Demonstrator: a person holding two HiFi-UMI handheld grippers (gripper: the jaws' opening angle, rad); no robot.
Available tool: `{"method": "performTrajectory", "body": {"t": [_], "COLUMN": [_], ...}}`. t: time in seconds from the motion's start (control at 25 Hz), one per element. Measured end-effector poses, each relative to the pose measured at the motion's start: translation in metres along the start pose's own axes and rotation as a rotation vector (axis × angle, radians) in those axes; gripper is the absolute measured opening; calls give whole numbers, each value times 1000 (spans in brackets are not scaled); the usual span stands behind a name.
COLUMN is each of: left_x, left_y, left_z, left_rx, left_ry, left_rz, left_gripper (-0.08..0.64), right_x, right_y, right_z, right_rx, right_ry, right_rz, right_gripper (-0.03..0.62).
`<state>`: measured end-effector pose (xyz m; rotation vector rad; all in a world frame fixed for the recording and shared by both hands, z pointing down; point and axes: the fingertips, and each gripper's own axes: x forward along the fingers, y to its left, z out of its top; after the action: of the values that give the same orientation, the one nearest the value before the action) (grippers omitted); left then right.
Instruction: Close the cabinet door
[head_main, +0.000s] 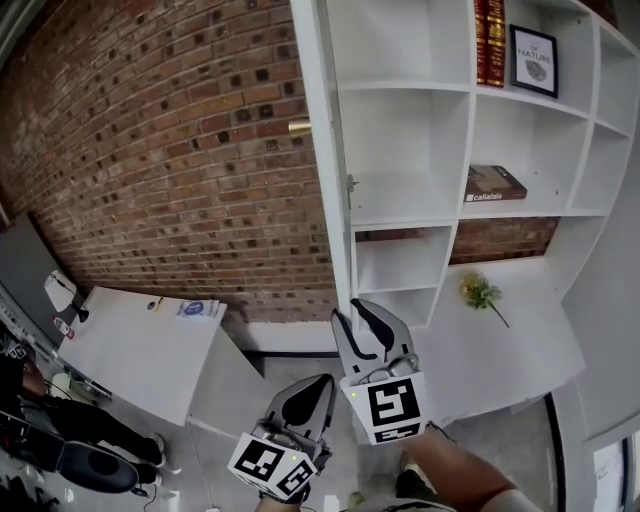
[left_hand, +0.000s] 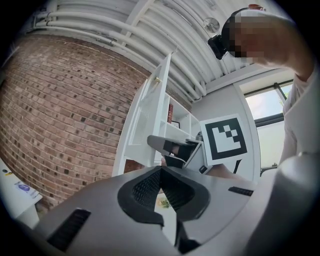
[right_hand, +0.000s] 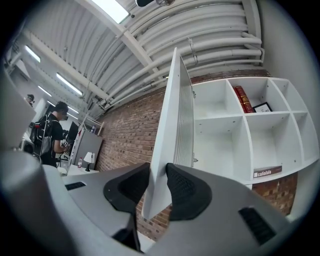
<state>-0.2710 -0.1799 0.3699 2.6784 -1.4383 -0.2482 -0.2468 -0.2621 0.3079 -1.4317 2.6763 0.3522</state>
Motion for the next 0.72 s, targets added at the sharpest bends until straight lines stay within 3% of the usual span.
{"method": "performTrajectory", "body": {"t": [0.28,0.72], "left_x": [15,69], "left_y": [-15,-52], "left_z": [-4,-4], "left_rx": [-12,38], "left_ry": [0,-4], "left_rz": [-72,-199], "left_gripper": [11,11], "right_x": [-25,-41], "right_y": [-48,-101], "right_z": [-9,-17], "right_rx": [20,5], "right_ry": [38,66], "right_rz": [-60,-54], "right_gripper": [84,75]}}
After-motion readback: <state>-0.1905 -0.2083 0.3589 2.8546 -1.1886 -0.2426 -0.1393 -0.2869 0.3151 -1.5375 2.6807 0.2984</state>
